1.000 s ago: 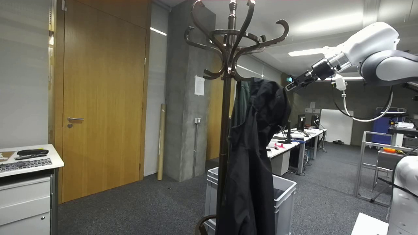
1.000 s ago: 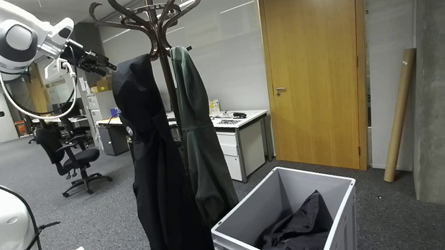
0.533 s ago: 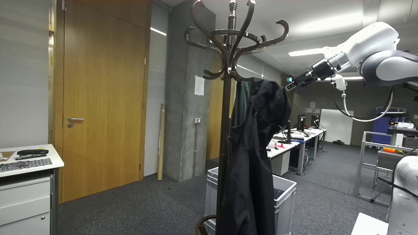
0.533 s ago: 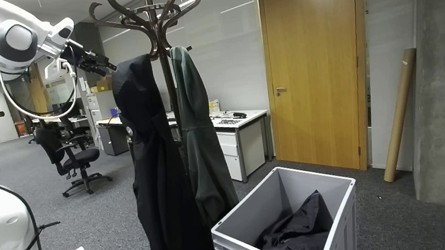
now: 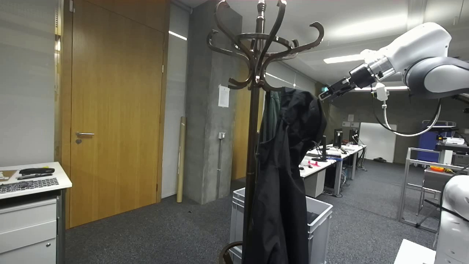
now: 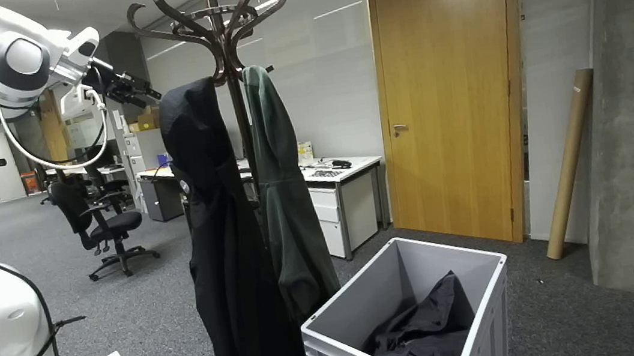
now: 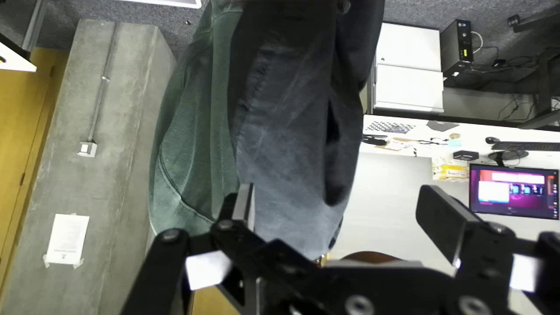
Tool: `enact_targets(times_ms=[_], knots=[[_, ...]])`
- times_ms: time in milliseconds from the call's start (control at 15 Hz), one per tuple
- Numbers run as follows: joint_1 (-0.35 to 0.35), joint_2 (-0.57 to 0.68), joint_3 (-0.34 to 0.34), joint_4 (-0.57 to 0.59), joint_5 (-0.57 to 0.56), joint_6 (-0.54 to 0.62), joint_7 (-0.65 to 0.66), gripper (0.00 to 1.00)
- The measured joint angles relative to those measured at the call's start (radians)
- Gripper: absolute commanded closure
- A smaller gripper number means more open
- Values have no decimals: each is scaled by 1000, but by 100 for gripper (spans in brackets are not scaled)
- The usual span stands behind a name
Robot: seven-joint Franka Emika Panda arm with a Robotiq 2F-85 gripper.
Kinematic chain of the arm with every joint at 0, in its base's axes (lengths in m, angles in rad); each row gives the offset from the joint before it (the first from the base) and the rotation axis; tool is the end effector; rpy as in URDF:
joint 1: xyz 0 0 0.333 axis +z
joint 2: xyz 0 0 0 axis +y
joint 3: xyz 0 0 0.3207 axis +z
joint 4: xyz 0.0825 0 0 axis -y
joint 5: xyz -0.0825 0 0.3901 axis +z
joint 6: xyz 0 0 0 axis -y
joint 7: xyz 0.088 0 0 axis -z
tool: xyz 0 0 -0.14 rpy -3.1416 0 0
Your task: Remove the hoodie from the stand and put it in the laundry box
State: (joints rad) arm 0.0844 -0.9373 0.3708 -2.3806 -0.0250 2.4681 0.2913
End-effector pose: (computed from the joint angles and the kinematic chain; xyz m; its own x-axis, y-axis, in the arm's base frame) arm 0.2950 0.2104 0.6954 0.5054 0.1405 0.8513 0.1489 -0.9861 0.0744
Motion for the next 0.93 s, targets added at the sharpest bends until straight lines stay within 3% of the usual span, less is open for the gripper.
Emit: enact_targets(times_ms=[333, 733, 933], knots=[[2, 18, -7, 1, 0, 90, -4, 0], [8, 27, -81, -9, 4, 110, -18, 0], [27, 49, -121, -23, 19, 177, -40, 0]])
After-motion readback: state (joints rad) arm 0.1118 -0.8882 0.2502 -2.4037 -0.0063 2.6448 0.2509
